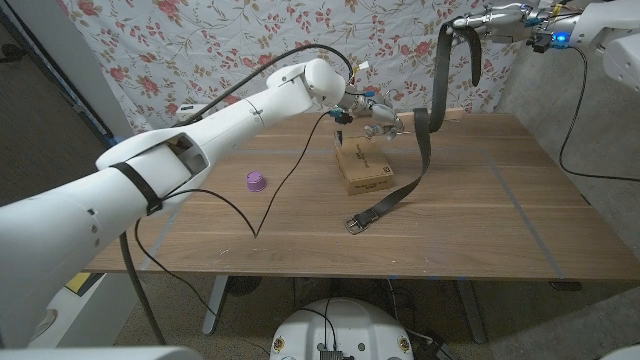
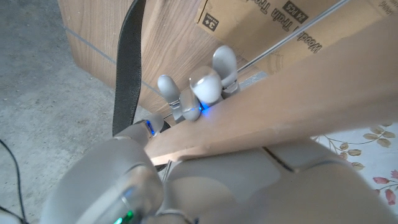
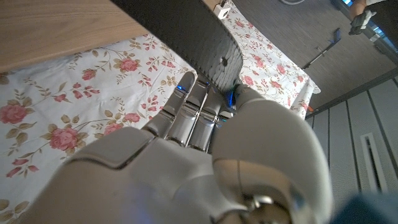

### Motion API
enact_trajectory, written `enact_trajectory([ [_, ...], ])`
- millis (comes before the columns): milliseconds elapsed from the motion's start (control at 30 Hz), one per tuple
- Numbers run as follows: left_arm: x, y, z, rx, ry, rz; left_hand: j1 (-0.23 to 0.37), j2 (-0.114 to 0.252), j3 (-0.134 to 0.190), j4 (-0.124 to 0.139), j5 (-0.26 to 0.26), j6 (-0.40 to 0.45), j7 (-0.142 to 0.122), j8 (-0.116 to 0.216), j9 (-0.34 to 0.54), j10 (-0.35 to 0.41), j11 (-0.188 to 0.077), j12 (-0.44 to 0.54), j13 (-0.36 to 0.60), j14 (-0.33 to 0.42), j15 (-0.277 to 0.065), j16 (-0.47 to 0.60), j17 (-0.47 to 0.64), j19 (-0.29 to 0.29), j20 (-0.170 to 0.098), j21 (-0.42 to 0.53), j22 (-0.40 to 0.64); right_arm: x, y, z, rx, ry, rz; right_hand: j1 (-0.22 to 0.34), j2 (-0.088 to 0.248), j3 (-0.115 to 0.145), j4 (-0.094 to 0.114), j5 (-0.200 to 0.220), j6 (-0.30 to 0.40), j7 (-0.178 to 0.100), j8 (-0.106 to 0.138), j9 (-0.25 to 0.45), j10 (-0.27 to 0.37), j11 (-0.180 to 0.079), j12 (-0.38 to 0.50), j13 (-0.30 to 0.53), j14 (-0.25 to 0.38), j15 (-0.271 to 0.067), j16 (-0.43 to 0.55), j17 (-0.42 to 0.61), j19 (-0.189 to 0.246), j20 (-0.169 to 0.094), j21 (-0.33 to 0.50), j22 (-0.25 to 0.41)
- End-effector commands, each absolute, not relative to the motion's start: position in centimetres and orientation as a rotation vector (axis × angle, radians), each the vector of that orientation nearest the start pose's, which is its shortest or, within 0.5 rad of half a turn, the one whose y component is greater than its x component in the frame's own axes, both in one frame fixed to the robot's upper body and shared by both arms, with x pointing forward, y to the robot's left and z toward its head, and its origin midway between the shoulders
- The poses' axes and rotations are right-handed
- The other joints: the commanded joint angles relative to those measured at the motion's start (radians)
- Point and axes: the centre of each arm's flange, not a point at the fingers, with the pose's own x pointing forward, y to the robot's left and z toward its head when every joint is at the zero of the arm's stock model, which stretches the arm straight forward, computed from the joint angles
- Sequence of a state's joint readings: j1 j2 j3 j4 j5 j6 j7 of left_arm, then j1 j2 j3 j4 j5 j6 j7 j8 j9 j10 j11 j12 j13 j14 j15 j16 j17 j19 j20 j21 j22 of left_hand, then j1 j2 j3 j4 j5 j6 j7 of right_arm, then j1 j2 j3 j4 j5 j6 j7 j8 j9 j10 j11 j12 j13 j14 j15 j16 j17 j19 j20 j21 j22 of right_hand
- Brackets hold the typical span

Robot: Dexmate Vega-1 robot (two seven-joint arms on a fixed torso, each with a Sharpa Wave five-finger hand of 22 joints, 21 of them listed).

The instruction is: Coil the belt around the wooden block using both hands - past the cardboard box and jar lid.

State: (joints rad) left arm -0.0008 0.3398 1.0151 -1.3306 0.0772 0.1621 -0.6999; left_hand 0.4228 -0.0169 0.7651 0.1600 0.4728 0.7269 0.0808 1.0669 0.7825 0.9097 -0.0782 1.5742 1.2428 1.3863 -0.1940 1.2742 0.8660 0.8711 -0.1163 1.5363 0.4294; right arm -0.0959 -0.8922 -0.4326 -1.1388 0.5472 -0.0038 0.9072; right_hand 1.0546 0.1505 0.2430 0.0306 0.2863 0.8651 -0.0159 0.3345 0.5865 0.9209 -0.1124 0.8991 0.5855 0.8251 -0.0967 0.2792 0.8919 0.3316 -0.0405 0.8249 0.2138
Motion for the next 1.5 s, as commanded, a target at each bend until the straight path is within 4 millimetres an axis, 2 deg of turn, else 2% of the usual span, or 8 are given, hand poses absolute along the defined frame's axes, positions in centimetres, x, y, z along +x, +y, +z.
enact_trajectory([
  [33, 59.2, -1.0, 18.5, 1.258, -0.591, -0.895, -0.001, -0.005, 0.011, -0.001, 0.009, -0.002, 0.006, 0.002, 0.001, -0.002, 0.001, 0.003, 0.002, 0.010, 0.000, 0.007, 0.002, -0.008, -0.028, 0.000, 0.003, 59.0, -44.8, 30.7, -0.622, -0.400, 0.498, 0.024, 0.023, 0.002, 0.007, 0.001, 0.087, -0.062, 0.002, 0.006, -0.025, -0.011, 0.006, 0.008, -0.009, -0.128, -0.006, 0.002, -0.008, -0.075, 0.007, 0.000],
  [267, 58.3, 0.4, 19.3, 1.132, -0.663, -0.932, -0.001, -0.006, 0.014, -0.001, 0.014, -0.003, 0.005, 0.007, 0.006, 0.001, 0.002, 0.004, 0.002, 0.007, 0.000, 0.006, 0.000, -0.006, -0.029, -0.001, 0.001, 60.9, -49.0, 27.1, -0.501, -0.347, 0.408, 0.022, 0.024, 0.002, 0.012, 0.001, 0.086, -0.061, -0.001, 0.008, -0.029, -0.013, 0.007, 0.010, -0.011, -0.129, -0.010, 0.005, -0.013, -0.076, 0.011, -0.001],
  [367, 57.9, 0.9, 19.6, 1.079, -0.693, -0.956, -0.001, -0.006, 0.015, -0.001, 0.016, -0.002, 0.005, 0.005, 0.001, 0.001, 0.003, 0.003, 0.002, 0.001, -0.002, 0.003, -0.002, -0.007, -0.028, 0.000, 0.003, 61.8, -50.4, 24.6, -0.444, -0.342, 0.385, 0.022, 0.024, 0.002, 0.013, 0.001, 0.087, -0.061, -0.001, 0.010, -0.028, -0.013, 0.007, 0.008, -0.011, -0.129, -0.010, 0.007, -0.014, -0.075, 0.013, -0.002],
  [500, 57.6, 1.3, 19.9, 1.011, -0.727, -0.984, -0.002, -0.007, 0.016, 0.000, 0.017, 0.001, 0.006, 0.006, -0.002, 0.003, 0.000, 0.004, 0.002, 0.007, -0.002, 0.009, 0.001, -0.005, -0.029, 0.001, 0.003, 63.8, -51.0, 20.8, -0.368, -0.325, 0.365, 0.022, 0.023, 0.003, 0.014, 0.001, 0.087, -0.062, -0.003, 0.010, -0.029, -0.014, 0.007, 0.008, -0.012, -0.129, -0.012, 0.008, -0.015, -0.076, 0.015, -0.002],
  [700, 57.3, 1.4, 20.3, 0.947, -0.756, -1.009, -0.003, -0.007, 0.016, 0.000, 0.017, 0.002, 0.007, 0.008, -0.001, 0.003, 0.000, 0.003, 0.002, 0.009, -0.002, 0.012, 0.003, -0.005, -0.029, 0.002, 0.004, 67.3, -50.5, 14.8, -0.246, -0.251, 0.273, 0.023, 0.022, 0.002, 0.015, 0.001, 0.088, -0.059, -0.005, 0.011, -0.027, -0.010, 0.008, 0.007, -0.011, -0.129, -0.012, 0.010, -0.018, -0.075, 0.017, -0.003],
  [933, 57.3, 1.7, 20.5, 0.847, -0.795, -1.005, -0.005, -0.005, 0.016, 0.000, 0.017, 0.000, 0.005, 0.013, 0.005, 0.004, -0.001, 0.003, 0.002, 0.009, -0.001, 0.013, 0.001, -0.004, -0.030, 0.002, 0.003, 70.2, -48.4, 7.9, -0.137, -0.182, 0.218, 0.024, 0.021, 0.002, 0.016, 0.001, 0.088, -0.058, -0.006, 0.013, -0.026, -0.009, 0.009, 0.006, -0.010, -0.129, -0.013, 0.013, -0.021, -0.073, 0.020, -0.004],
  [1167, 57.4, 2.4, 20.9, 0.801, -0.823, -0.953, -0.006, -0.004, 0.016, 0.000, 0.017, 0.001, 0.009, 0.010, -0.003, 0.007, -0.002, 0.003, 0.002, 0.010, -0.004, 0.018, 0.007, -0.003, -0.029, 0.002, 0.003, 70.7, -46.9, 3.1, -0.075, -0.176, 0.278, 0.024, 0.021, 0.002, 0.018, 0.002, 0.090, -0.055, -0.008, 0.013, -0.027, -0.007, 0.010, 0.007, -0.008, -0.129, -0.013, 0.017, -0.023, -0.072, 0.024, -0.004],
  [1500, 57.7, 2.6, 21.3, 0.805, -0.859, -0.891, -0.009, -0.005, 0.016, 0.001, 0.018, -0.001, 0.006, 0.014, 0.001, 0.006, -0.001, 0.003, 0.002, 0.009, -0.001, 0.017, 0.002, -0.005, -0.029, 0.003, 0.007, 69.5, -46.6, -1.2, -0.008, -0.245, 0.383, 0.026, 0.021, 0.002, 0.019, 0.002, 0.091, -0.056, -0.010, 0.015, -0.027, -0.005, 0.013, 0.010, -0.008, -0.128, -0.014, 0.021, -0.026, -0.072, 0.029, -0.005],
])
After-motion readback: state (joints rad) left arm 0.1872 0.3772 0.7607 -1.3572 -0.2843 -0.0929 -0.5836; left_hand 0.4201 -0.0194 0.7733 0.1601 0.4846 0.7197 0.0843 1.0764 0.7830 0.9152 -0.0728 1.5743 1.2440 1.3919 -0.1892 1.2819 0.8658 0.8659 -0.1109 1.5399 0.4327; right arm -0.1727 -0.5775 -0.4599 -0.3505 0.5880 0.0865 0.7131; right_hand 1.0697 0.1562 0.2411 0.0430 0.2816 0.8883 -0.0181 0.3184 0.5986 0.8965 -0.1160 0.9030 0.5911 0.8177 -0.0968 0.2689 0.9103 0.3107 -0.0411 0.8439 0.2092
